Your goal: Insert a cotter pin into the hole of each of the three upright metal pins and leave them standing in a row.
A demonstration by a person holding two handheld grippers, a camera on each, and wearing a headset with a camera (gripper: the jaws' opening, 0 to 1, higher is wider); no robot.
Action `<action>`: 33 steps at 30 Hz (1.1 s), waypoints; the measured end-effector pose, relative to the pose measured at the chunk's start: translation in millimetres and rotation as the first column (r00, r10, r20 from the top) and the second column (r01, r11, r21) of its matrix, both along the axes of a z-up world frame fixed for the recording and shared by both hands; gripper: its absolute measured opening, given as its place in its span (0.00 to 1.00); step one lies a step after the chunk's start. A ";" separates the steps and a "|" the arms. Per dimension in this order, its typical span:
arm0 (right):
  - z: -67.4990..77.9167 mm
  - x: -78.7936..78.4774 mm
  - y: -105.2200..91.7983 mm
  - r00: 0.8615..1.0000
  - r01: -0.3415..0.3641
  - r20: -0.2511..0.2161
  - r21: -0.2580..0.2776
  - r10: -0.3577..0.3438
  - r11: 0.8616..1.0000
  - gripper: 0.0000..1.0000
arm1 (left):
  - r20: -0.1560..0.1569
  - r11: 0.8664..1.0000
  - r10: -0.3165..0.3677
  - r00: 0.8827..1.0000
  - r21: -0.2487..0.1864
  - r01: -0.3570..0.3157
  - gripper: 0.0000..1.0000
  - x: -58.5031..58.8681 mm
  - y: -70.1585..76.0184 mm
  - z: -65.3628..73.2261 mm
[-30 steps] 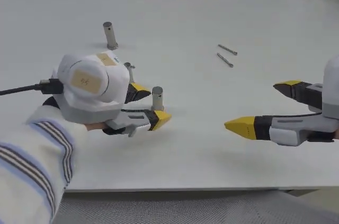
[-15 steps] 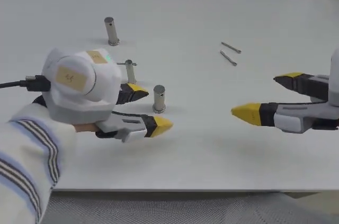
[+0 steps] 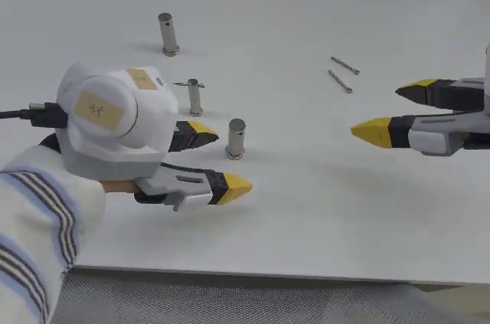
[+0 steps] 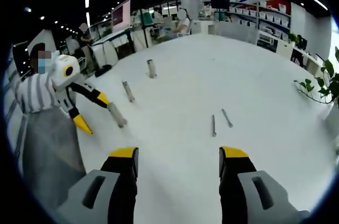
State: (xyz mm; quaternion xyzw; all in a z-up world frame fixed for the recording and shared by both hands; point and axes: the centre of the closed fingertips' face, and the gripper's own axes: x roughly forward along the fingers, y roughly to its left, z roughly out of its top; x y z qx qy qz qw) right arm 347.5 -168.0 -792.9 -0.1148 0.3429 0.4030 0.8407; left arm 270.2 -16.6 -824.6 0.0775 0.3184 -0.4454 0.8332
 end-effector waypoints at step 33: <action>-24.5 86.7 -5.4 0.981 -0.195 -0.044 -0.232 0.190 0.953 0.49 | -0.028 1.000 0.019 0.999 -0.011 -0.020 0.42 4.1 -5.6 -4.3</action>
